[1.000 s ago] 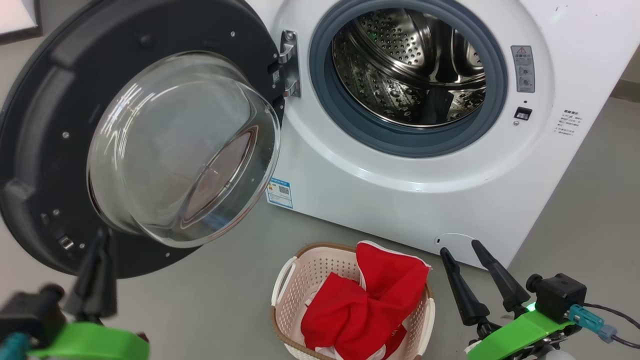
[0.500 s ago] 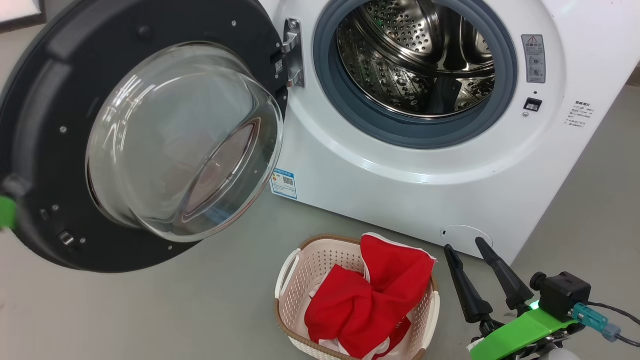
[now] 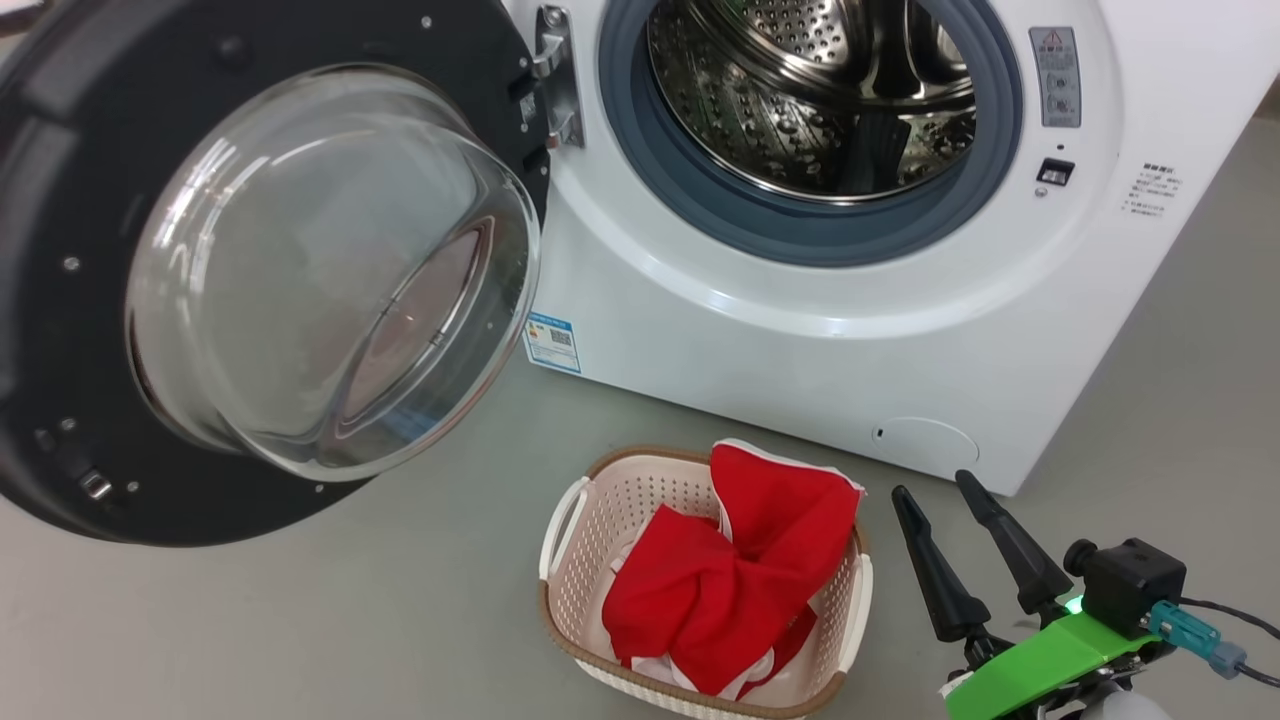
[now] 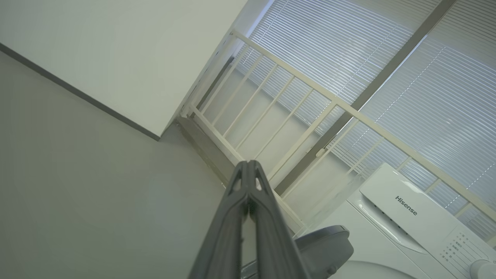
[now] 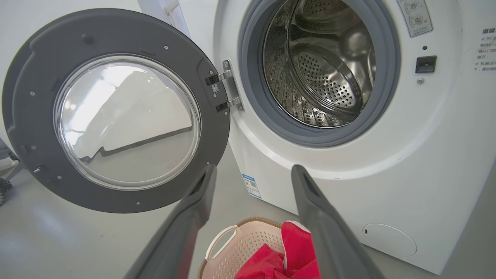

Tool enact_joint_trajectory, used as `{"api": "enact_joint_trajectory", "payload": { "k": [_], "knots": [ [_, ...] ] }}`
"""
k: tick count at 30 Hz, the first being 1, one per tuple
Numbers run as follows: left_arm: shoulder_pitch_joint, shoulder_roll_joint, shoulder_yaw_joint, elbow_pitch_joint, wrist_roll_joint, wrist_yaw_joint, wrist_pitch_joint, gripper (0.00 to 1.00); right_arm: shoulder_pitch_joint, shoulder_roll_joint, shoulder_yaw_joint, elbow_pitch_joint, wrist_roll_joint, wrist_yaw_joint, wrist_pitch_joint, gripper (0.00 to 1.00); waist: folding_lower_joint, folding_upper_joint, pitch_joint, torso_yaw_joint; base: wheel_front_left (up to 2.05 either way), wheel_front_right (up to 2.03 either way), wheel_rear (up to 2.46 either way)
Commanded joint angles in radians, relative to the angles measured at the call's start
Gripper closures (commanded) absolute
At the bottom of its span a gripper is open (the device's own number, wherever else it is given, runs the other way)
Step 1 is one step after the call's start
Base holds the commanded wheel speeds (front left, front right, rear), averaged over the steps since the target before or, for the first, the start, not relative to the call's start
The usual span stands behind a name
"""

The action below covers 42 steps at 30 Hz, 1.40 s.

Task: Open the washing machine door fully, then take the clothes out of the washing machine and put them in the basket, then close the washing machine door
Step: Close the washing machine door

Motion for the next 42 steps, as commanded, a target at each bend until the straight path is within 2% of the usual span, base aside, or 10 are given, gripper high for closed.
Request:
{"api": "enact_joint_trajectory", "payload": {
  "k": [1, 4, 10, 15, 19, 24, 31, 42],
  "knots": [
    [-0.061, 0.065, 0.044, 0.053, -0.022, -0.004, 0.013, 1.0, -0.045, -0.016, 0.028, -0.025, -0.012, -0.001, -0.006, 0.0, 0.0, 0.0, 0.02, -0.012, 0.0, 0.0, 0.0],
    [-0.107, 0.075, 0.08, 0.172, -0.052, -0.004, -0.001, 1.0, -0.057, -0.025, 0.034, -0.022, -0.014, -0.001, -0.006, 0.0, 0.0, 0.0, 0.039, -0.024, 0.0, 0.0, 0.0],
    [-0.152, 0.097, 0.107, 0.353, -0.094, 0.016, 0.053, 1.0, -0.071, -0.035, 0.038, -0.017, -0.013, -0.001, -0.006, 0.0, 0.0, 0.0, 0.064, -0.047, 0.0, 0.0, 0.0],
    [-0.172, 0.095, 0.092, 0.465, -0.118, -0.01, 0.141, 1.0, -0.079, -0.041, 0.037, -0.016, -0.012, -0.001, -0.006, 0.0, 0.0, 0.0, 0.076, -0.06, 0.0, 0.0, 0.0],
    [-0.187, 0.095, 0.059, 0.533, -0.129, -0.041, 0.261, 1.0, -0.085, -0.047, 0.042, -0.011, -0.012, -0.001, -0.006, 0.0, 0.0, 0.0, 0.081, -0.069, 0.0, 0.0, 0.0],
    [-0.202, 0.088, 0.04, 0.572, -0.14, -0.063, 0.345, 1.0, -0.084, -0.052, 0.039, -0.006, -0.011, -0.001, -0.006, 0.0, 0.0, 0.0, 0.077, -0.072, 0.0, 0.0, 0.0],
    [-0.194, 0.061, 0.002, 0.583, -0.153, -0.117, 0.489, 1.0, -0.085, -0.048, 0.035, -0.005, -0.013, -0.001, -0.006, 0.0, 0.0, 0.0, 0.067, -0.07, 0.0, 0.0, 0.0],
    [-0.158, 0.011, -0.047, 0.509, -0.19, -0.16, 0.736, 1.0, -0.065, -0.033, 0.026, 0.002, -0.011, -0.001, -0.006, 0.0, 0.0, 0.0, 0.027, -0.061, 0.0, 0.0, 0.0]
  ]
}}
